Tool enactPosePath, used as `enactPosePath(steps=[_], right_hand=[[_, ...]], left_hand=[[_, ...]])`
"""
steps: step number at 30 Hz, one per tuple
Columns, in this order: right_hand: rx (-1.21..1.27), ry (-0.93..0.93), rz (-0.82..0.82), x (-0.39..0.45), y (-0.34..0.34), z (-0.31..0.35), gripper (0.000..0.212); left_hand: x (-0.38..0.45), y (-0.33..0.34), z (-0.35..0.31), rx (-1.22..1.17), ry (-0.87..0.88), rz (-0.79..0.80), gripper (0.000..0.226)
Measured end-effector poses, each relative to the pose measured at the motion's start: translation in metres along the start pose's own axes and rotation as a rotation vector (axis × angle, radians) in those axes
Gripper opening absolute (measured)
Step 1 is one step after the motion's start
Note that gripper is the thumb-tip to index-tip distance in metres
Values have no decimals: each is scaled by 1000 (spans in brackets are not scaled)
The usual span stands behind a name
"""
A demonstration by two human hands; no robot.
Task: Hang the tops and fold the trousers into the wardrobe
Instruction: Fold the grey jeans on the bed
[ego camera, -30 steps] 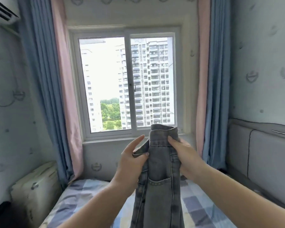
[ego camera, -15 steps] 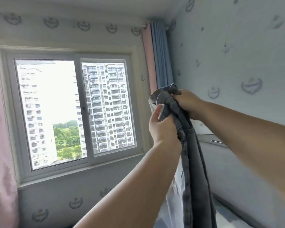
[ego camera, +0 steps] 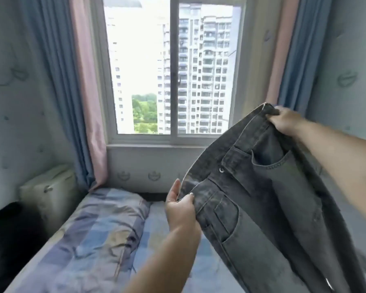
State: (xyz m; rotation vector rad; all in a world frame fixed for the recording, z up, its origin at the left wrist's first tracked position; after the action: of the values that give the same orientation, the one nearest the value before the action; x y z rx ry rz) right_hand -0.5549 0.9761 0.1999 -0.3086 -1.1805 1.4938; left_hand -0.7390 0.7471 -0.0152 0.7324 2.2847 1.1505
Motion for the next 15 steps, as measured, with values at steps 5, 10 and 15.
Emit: enactPosePath(steps=[5, 10, 15], right_hand=[[-78, -59, 241, -52, 168, 21, 19], [-373, -110, 447, -105, 316, 71, 33], [-602, -239, 431, -155, 391, 141, 38]], left_hand=[[24, -192, -42, 289, 152, -284, 49], [10, -304, -108, 605, 272, -490, 46], [-1, -392, -175, 881, 309, -647, 46]])
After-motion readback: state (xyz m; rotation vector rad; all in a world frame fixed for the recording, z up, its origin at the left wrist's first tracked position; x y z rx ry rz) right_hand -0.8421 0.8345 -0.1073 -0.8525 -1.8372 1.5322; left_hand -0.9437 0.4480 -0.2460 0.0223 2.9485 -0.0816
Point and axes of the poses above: each hand's wrist, its own x-axis towards the middle knuckle, its own y-axis out of the palm, z = x × y, the point moved 9 cm from there along x, towards the middle knuckle, and after that the axes turned 11 degrees about -x, right-handed, at the moved point
